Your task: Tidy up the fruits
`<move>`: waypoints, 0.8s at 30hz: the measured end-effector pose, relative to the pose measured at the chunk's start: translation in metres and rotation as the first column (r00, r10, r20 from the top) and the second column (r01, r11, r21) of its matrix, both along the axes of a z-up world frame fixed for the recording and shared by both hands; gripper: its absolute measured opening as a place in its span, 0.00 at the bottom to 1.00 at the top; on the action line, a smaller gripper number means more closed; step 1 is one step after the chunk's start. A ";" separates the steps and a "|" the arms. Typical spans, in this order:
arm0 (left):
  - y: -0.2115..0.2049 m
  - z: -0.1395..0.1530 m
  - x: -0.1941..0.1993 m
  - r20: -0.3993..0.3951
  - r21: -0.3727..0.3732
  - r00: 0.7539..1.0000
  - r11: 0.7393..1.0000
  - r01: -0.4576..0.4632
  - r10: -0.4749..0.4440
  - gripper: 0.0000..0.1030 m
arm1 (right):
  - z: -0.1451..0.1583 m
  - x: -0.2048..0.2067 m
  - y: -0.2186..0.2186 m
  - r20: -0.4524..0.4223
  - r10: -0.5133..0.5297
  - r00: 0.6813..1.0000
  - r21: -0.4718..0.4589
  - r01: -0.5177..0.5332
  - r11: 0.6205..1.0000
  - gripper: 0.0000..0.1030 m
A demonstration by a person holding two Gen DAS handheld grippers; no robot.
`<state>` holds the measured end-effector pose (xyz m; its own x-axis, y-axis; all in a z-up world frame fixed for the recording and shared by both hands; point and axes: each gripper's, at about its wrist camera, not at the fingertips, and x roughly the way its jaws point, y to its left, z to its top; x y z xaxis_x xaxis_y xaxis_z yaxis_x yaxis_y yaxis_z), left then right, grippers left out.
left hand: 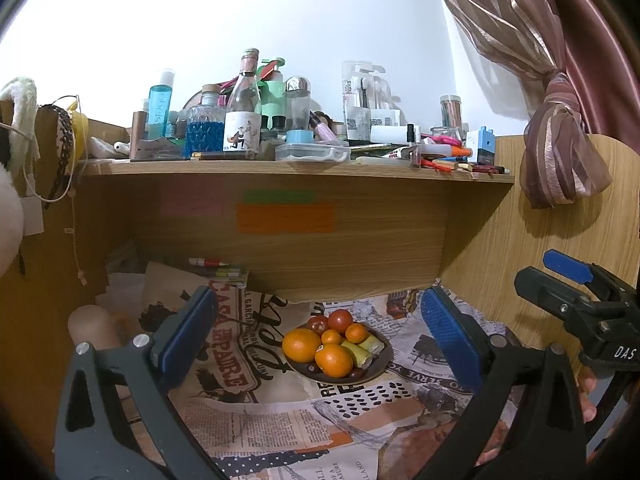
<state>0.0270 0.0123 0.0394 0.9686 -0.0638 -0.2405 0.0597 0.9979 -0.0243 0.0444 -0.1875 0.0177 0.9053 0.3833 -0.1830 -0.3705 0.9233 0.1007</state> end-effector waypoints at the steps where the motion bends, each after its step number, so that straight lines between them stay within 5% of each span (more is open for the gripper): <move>1: 0.000 0.000 0.001 0.000 0.000 1.000 1.000 0.000 0.000 1.00 | 0.000 0.000 0.000 0.000 0.001 1.000 0.000 -0.001 1.000 1.00; 24: -0.003 -0.002 0.004 -0.003 0.007 1.000 1.000 0.028 -0.028 1.00 | 0.000 0.003 0.013 -0.012 0.011 1.000 0.002 -0.011 1.000 1.00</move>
